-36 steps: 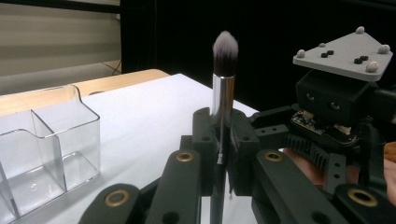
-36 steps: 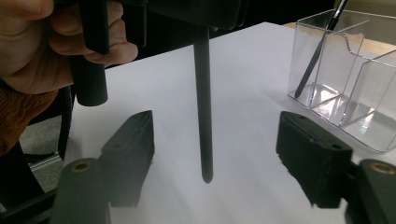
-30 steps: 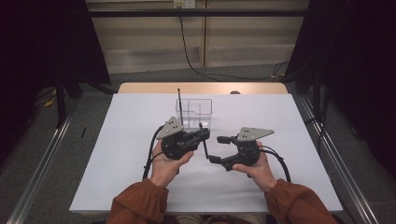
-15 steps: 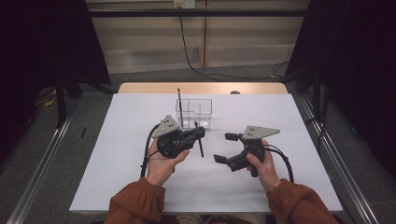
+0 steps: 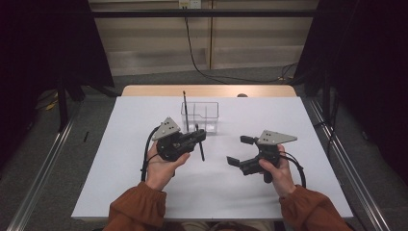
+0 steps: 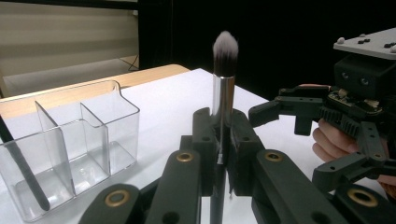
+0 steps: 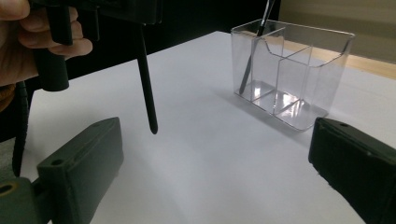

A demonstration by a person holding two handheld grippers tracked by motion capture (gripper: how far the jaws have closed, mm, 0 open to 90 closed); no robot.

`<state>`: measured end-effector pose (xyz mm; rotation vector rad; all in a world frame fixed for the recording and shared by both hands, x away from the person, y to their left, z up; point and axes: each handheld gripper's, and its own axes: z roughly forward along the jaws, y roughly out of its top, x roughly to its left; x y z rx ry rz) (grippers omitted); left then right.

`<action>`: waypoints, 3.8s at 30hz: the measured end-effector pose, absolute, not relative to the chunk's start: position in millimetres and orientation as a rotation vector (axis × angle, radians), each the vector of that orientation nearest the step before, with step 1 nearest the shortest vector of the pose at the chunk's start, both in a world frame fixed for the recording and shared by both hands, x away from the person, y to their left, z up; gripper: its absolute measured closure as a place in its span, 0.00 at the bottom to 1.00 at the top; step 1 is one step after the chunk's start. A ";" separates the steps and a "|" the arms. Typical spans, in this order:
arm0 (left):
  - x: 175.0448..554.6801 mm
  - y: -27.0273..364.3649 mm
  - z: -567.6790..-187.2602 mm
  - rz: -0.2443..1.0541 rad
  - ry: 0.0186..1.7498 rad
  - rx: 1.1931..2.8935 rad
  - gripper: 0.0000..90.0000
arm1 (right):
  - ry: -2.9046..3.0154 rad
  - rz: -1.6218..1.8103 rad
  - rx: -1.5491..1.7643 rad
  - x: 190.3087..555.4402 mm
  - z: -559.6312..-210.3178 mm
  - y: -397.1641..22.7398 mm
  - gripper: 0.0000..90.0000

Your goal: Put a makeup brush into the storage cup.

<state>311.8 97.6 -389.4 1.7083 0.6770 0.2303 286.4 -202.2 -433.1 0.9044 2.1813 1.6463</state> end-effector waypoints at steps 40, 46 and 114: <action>324.4 137.2 -379.7 0.290 0.735 1.693 0.93 | 1.928 1.507 1.072 250.7 -436.3 -278.2 0.01; 328.6 143.2 -374.7 0.309 0.742 1.685 0.93 | 1.873 1.517 1.117 242.3 -439.9 -291.2 0.01; 402.1 131.9 -319.3 0.460 0.760 1.656 0.93 | 1.869 1.516 1.126 235.9 -446.2 -294.5 0.00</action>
